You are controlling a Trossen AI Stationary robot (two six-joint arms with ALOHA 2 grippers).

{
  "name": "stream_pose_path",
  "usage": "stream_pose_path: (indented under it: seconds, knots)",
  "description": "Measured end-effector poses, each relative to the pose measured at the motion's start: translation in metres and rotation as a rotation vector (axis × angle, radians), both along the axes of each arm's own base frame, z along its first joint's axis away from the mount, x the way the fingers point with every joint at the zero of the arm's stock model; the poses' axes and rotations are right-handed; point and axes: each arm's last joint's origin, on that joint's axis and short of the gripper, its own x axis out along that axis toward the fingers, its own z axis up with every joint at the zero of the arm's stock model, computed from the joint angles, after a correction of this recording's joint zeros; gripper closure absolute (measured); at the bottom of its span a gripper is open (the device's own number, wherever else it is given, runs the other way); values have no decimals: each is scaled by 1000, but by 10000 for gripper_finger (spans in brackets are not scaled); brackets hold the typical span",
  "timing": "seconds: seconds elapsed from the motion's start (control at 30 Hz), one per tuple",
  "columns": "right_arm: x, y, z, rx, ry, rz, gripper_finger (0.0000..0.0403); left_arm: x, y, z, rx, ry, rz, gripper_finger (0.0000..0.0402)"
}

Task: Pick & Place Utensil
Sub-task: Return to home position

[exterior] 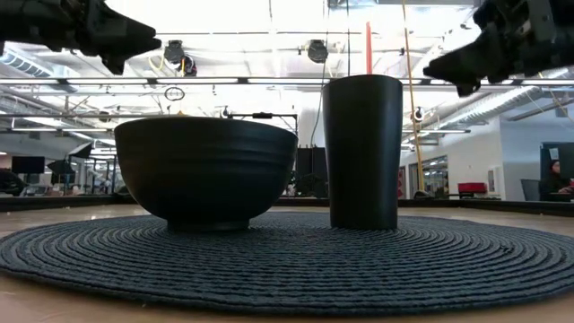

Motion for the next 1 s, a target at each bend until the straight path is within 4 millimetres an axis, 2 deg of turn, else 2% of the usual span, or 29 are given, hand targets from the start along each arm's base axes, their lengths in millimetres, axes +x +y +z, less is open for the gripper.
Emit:
stream_pose_path:
  seconds: [0.2, 0.33, 0.5, 0.67, 0.83, 1.0]
  knots:
    - [-3, 0, -20, 20, -43, -1, 298, 3, 0, -15, -3, -56, 0, 266]
    - [-8, -1, -18, 24, -74, -13, 303, 4, 0, -22, -16, -50, 0, 266]
    - [-17, -5, -15, 33, -115, -44, 313, 4, -1, -23, -10, -48, -33, 266]
    - [-19, -3, -24, 64, -99, 27, 325, 4, -1, -23, 13, -43, -54, 266]
    - [-18, -4, -40, 70, -124, 12, 332, 4, -1, -25, 19, -25, -54, 266]
    - [-19, -4, -36, 76, -202, 17, 333, 4, -1, -26, 6, -7, -56, 266]
